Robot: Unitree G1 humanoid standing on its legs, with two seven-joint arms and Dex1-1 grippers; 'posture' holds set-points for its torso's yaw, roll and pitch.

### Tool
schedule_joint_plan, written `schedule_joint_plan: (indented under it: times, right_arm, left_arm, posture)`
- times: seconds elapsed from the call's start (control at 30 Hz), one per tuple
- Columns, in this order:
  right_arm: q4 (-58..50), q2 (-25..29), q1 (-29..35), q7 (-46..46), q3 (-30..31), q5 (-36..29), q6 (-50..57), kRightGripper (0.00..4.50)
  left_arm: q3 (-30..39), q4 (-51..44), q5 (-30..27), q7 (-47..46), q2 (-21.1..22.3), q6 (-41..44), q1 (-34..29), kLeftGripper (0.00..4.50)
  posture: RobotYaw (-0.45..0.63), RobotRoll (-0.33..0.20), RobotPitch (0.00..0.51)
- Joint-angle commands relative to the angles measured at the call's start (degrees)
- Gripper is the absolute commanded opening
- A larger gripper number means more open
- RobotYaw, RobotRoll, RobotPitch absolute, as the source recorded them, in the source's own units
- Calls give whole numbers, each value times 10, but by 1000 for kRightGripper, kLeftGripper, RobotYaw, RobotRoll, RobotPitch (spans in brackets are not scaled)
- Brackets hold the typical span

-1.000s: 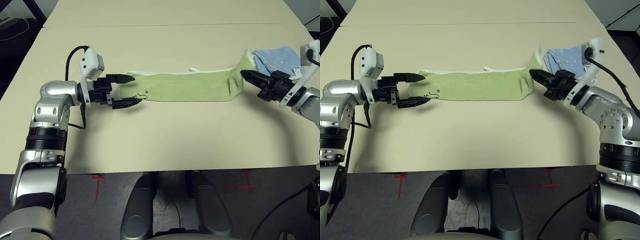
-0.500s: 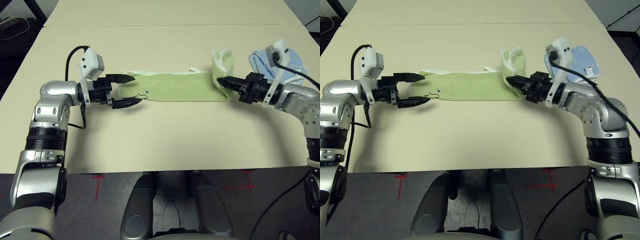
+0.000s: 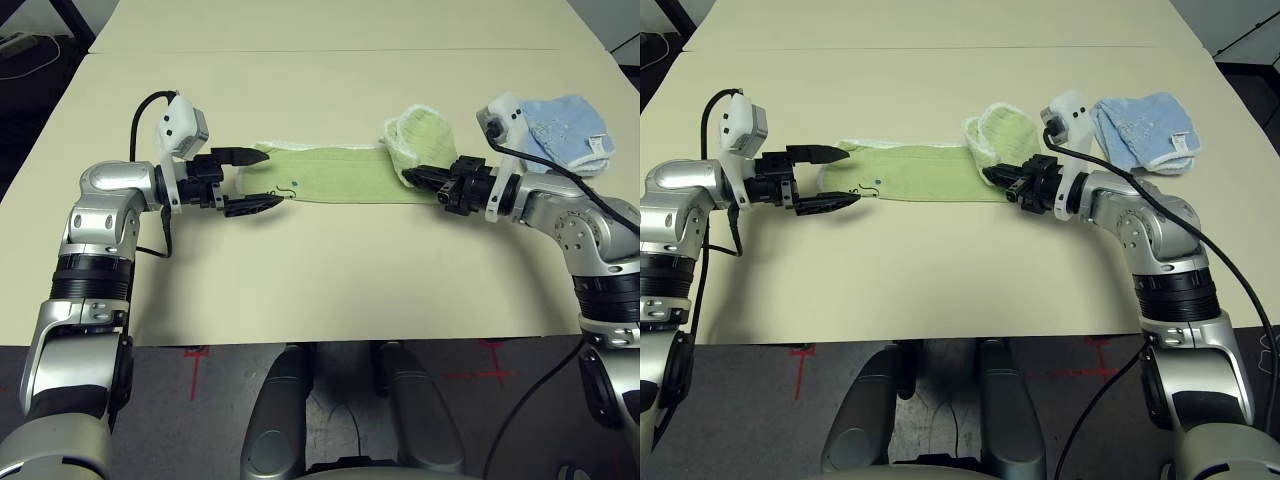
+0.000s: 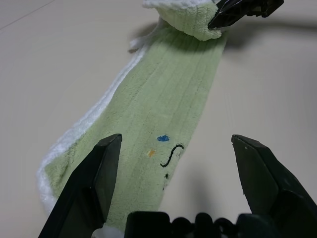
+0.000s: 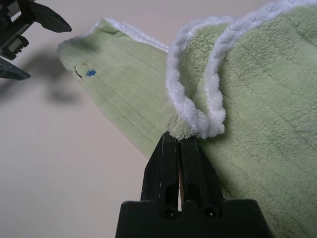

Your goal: Fold the towel and set it aside.

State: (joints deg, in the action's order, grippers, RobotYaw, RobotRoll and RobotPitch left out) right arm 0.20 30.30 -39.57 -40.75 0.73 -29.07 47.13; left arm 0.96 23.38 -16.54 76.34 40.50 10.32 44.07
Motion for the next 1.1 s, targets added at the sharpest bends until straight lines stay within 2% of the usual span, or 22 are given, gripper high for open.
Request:
schedule_joint_plan:
  times: [0.03,0.07,0.17,0.2,0.23,0.33,0.4,0.5,0.6,0.63,0.73,0.87,1.03,1.1]
  right_arm:
    - [-5,-18,-2,13,21,12,16,559]
    - [-9,-22,-1,13,27,14,17,788]
    - [-20,-26,4,6,37,15,25,1864]
    - [-24,-25,6,3,43,16,27,2054]
    - [-26,-24,7,0,48,17,27,2189]
    - [-31,-21,6,-4,61,25,30,2017]
    - [-31,-23,3,-3,62,27,30,2241]
    - [-33,-21,-4,-5,53,25,32,3264]
    - [-43,8,-9,-32,22,6,28,4311]
    - [-43,21,-6,-48,9,0,16,4450]
    - [-41,58,8,-99,-18,-13,-22,4450]
    - [24,113,34,-177,-51,22,-171,4450]
    - [155,153,48,-272,-29,95,-383,4450]
    - [216,148,43,-294,-21,118,-457,4450]
  left_arm:
    - [-9,5,7,2,1,-9,-3,4500]
    - [-9,6,8,2,0,-11,-3,4500]
    - [-9,6,8,2,-1,-12,-3,4500]
    - [-9,6,8,3,-1,-12,-3,4500]
    - [-9,7,9,3,-1,-12,-3,4500]
    - [-9,8,10,3,-1,-13,-2,4500]
    - [-9,8,10,3,-1,-13,-3,4500]
    - [-9,8,11,1,-1,-13,-3,4500]
    - [-8,9,12,0,-2,-14,-2,4500]
    - [-9,11,13,0,-3,-14,-1,4500]
    - [-8,18,12,-1,-5,-14,4,4500]
    - [-10,33,13,-1,-10,-14,13,4500]
    - [-4,46,9,-14,-19,-2,16,4500]
    - [-4,55,22,-37,-22,-17,16,4500]
  posture:
    - [63,0,233]
    - [63,0,233]
    - [64,0,236]
    - [64,0,235]
    - [64,0,234]
    - [64,0,235]
    - [63,0,233]
    - [63,0,231]
    - [60,0,229]
    - [56,0,228]
    - [45,0,226]
    - [36,0,226]
    - [35,0,230]
    - [40,0,230]
